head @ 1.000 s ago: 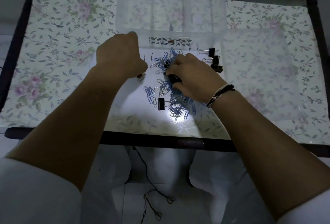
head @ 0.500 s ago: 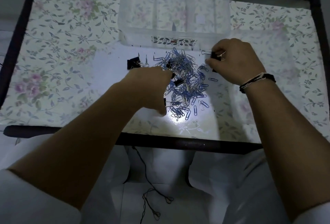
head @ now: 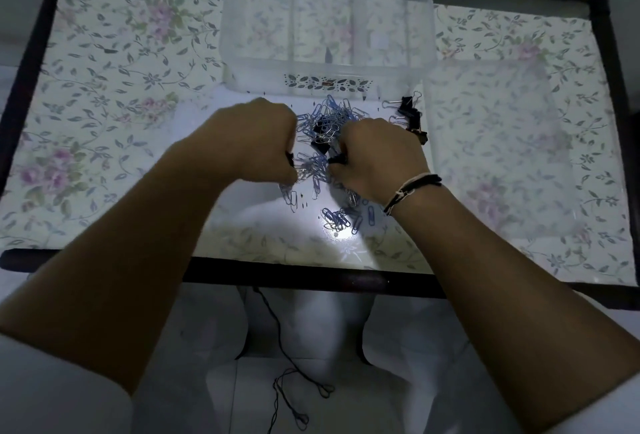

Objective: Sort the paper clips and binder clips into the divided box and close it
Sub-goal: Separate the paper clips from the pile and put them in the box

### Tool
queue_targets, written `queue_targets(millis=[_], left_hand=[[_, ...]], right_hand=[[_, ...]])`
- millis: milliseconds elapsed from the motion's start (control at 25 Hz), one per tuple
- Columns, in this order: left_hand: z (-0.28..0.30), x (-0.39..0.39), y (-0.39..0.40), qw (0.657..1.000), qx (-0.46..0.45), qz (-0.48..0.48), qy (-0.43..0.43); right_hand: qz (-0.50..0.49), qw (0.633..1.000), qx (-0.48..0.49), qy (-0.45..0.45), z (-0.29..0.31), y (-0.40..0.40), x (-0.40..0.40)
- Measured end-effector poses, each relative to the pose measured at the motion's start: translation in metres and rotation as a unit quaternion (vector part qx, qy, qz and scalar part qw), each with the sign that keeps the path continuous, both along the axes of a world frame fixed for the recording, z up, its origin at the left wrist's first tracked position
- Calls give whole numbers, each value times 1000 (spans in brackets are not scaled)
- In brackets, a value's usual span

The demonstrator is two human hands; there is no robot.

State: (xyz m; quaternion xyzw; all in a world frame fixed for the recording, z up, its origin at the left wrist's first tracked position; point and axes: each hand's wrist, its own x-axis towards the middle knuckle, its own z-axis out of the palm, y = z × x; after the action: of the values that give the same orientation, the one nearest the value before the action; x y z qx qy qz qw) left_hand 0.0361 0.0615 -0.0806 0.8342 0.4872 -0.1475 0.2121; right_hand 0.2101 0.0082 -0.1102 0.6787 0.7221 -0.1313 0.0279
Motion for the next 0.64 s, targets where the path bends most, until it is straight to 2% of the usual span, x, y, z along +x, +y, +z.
queue_targets(millis=[200,400,640], left_hand=[[-4,-23,15,998,14,60,-27],[-12,-25,25,992,63,92,-52],[-17,-26,22,998,44,37,-38]], right_hand=[[9,1000,10,19,-1,-1,1],[-16,991,-87,103,11,-1,5],[-53,957,-172,229,41,1,32]])
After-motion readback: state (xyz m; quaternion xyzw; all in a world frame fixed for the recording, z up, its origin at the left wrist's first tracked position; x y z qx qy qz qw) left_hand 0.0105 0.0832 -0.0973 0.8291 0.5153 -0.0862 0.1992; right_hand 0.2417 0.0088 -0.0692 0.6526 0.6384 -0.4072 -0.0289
